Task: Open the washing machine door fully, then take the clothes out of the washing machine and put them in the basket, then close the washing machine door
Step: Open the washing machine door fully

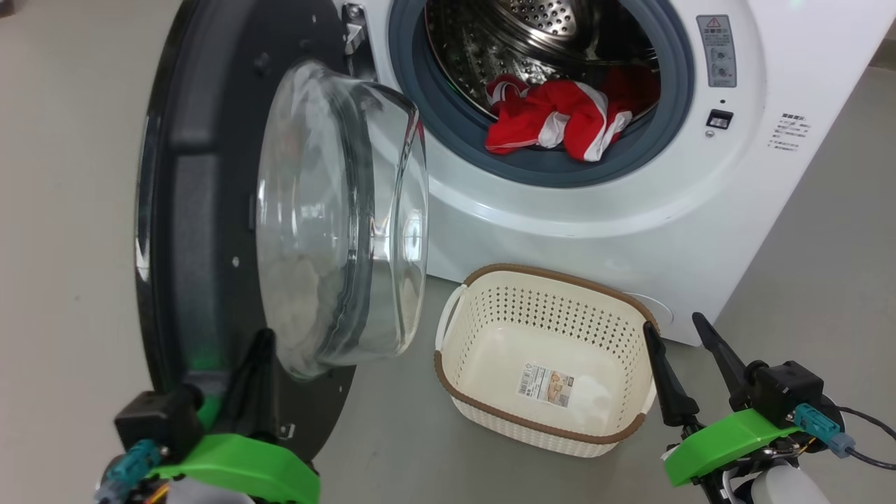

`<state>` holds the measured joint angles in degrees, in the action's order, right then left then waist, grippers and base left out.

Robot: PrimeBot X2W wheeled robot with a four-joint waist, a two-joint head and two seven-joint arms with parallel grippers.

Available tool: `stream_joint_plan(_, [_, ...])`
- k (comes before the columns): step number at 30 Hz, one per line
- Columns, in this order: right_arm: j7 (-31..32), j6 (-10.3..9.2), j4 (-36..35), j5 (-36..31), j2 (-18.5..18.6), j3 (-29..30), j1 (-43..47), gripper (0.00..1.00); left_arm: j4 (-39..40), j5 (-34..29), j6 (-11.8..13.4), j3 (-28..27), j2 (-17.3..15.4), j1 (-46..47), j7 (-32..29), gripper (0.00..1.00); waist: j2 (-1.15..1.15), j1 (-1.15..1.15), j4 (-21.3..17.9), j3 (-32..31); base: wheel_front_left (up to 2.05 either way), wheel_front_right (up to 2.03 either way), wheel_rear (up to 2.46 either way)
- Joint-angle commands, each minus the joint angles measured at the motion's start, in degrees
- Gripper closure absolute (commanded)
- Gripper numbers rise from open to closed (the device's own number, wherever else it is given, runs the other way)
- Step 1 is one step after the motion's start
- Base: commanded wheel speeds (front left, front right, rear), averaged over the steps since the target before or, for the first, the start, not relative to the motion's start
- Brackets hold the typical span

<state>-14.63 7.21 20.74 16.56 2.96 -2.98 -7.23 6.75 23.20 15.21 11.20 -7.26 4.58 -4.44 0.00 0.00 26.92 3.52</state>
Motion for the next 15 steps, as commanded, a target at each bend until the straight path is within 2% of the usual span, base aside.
stream_joint_plan(1, [-0.4,0.28,-1.1,-0.6,-0.1,-1.8,-1.5,0.0,1.5,0.1,1.1,-3.7,-2.0,0.3,0.7,1.0,0.0,0.0,0.4,0.2,0.0,0.0,0.0])
stream_joint_plan(15, [-0.4,0.28,-1.5,-1.5,-0.1,-1.6,-1.6,0.0,-1.8,-0.3,3.7,-9.6,-5.3,0.1,3.5,1.0,0.0,0.0,0.1,0.9,0.0,0.0,0.0])
